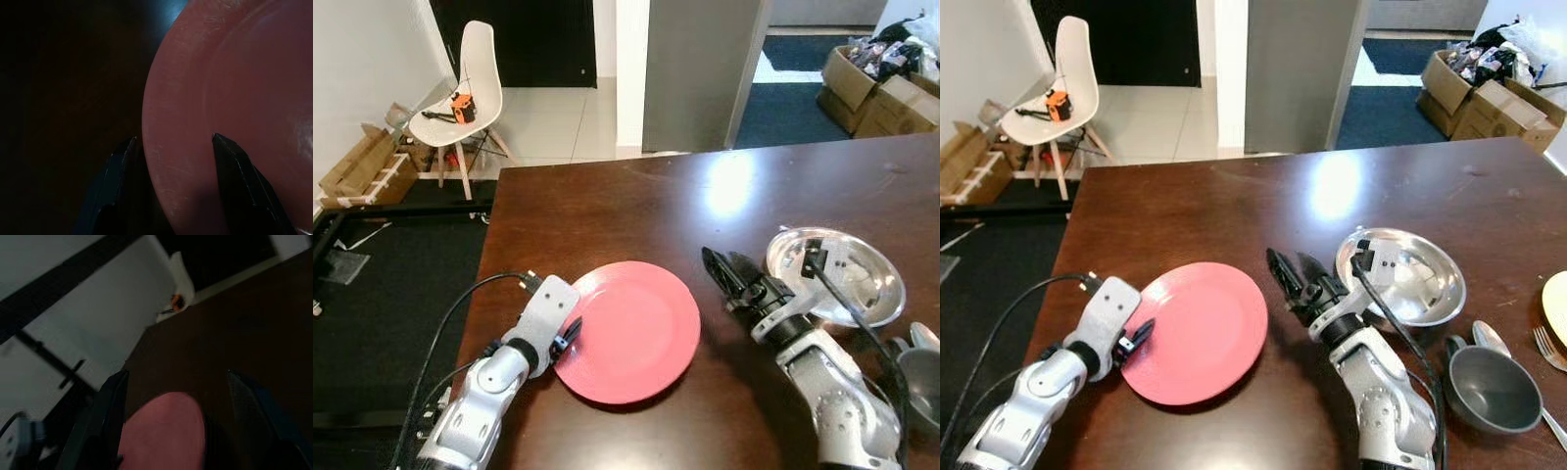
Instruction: Setting the table
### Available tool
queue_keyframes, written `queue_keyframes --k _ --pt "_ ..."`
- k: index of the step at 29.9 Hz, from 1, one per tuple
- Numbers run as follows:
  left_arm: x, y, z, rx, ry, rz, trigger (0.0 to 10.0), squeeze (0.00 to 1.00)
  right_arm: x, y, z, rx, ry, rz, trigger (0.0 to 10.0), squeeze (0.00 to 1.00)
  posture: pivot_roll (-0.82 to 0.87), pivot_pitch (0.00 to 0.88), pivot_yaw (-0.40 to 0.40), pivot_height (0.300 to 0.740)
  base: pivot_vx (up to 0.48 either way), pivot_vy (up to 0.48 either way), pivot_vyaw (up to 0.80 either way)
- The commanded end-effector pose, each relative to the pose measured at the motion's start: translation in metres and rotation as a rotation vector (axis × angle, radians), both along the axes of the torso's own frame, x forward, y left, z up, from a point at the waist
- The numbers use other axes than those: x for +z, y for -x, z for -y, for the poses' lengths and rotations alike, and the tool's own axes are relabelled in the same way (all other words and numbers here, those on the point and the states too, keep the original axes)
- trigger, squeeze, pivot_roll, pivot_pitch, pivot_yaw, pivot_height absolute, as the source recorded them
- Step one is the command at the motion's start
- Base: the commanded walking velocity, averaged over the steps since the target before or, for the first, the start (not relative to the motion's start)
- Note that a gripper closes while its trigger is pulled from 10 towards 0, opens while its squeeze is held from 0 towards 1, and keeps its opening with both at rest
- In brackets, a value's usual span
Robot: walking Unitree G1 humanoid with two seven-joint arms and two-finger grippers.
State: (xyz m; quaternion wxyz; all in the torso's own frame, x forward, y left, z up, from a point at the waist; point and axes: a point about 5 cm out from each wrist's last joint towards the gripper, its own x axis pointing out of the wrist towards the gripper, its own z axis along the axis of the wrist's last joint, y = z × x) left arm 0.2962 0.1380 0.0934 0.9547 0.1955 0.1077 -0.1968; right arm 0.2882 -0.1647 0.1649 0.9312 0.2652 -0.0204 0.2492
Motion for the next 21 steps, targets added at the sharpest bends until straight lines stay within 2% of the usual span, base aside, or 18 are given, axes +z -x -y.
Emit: queue_keyframes --k 1,3,6,9,11,13,16,19,21 --pt "-0.027 0.012 -0.006 0.019 -0.044 -0.123 10.0 0.0 -0.008 0.004 -0.006 0.036 0.003 -0.045 10.0 0.0 0.01 0.065 0.107 0.74 0.0 0.0 0.0" --pt "-0.027 0.012 -0.006 0.018 -0.043 -0.122 10.0 0.0 -0.013 0.004 -0.007 0.031 0.018 -0.064 10.0 0.0 0.02 0.065 0.103 0.74 0.0 0.0 0.0" --pt "-0.028 0.012 -0.005 0.014 -0.041 -0.112 10.0 0.0 -0.038 0.011 -0.008 -0.005 0.06 -0.199 10.0 0.0 0.01 0.065 0.102 0.74 0.0 0.0 0.0" --pt "-0.028 0.012 -0.006 0.011 -0.044 -0.108 10.0 0.0 -0.046 0.015 -0.008 -0.005 0.059 -0.243 10.0 0.0 0.01 0.062 0.102 0.74 0.0 0.0 0.0" --pt "-0.028 0.012 -0.006 0.008 -0.046 -0.104 10.0 0.0 -0.06 0.023 -0.011 0.004 0.084 -0.322 10.0 0.0 0.01 0.06 0.1 0.74 0.0 0.0 0.0" --pt "-0.028 0.012 -0.006 0.008 -0.047 -0.102 10.0 0.0 -0.064 0.025 -0.011 0.004 0.094 -0.339 10.0 0.0 0.01 0.06 0.1 0.74 0.0 0.0 0.0" --pt "-0.028 0.012 -0.006 0.007 -0.045 -0.097 10.0 0.0 -0.067 0.031 -0.015 0.032 0.034 -0.358 10.0 0.0 0.01 0.056 0.102 0.74 0.0 0.0 0.0" --pt "-0.027 0.013 -0.005 0.004 -0.04 -0.095 10.0 0.0 -0.064 0.032 -0.028 0.125 -0.106 -0.334 10.0 0.0 0.02 0.049 0.105 0.74 0.0 0.0 0.0" --pt "-0.027 0.012 -0.006 0.003 -0.039 -0.092 10.0 0.0 -0.062 0.03 -0.035 0.183 -0.156 -0.325 10.0 0.0 0.02 0.047 0.105 0.74 0.0 0.0 0.0"
